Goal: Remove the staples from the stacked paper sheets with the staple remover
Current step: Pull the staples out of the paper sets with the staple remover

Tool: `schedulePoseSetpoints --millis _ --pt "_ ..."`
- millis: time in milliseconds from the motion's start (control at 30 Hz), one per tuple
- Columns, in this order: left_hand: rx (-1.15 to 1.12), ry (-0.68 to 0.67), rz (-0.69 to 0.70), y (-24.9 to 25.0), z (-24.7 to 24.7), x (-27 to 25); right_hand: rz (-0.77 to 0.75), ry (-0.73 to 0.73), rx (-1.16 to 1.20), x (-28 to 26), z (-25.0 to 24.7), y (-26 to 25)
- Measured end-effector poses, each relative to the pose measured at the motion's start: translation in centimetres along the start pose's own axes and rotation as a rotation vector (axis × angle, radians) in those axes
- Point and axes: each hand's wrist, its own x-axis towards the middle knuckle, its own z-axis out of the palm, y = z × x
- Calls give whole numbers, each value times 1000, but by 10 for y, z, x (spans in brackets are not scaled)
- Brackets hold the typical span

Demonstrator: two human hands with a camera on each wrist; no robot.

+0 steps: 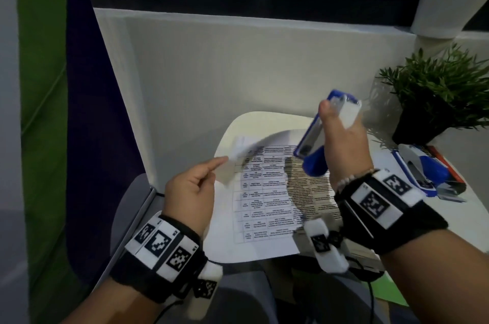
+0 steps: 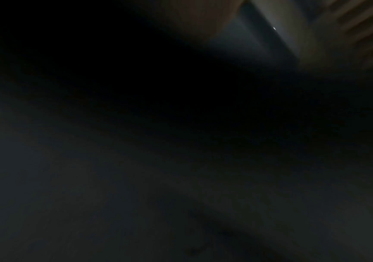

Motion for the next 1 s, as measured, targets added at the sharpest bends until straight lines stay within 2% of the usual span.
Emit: schedulePoseSetpoints --millis 167,267,433,567,667,800,1000 --pt "180 -158 130 -21 -1 -2 217 47 -186 -2 -22 51" --pt "247 -180 194 -21 -3 -4 245 53 -163 -4 -26 56" --pt "295 -160 164 -16 -3 -3 180 -19 -211 -8 -31 59" --pt "47 -83 -85 -1 -3 0 63 18 -98 -14 -25 39" --pt "-55 -59 -167 3 -4 3 -47 38 80 -12 -12 8" --pt "-35 -62 -176 8 -1 -1 -202 -85 87 -4 14 -20" --pt "70 -82 -91 16 -1 -5 -201 -267 35 0 48 -25"
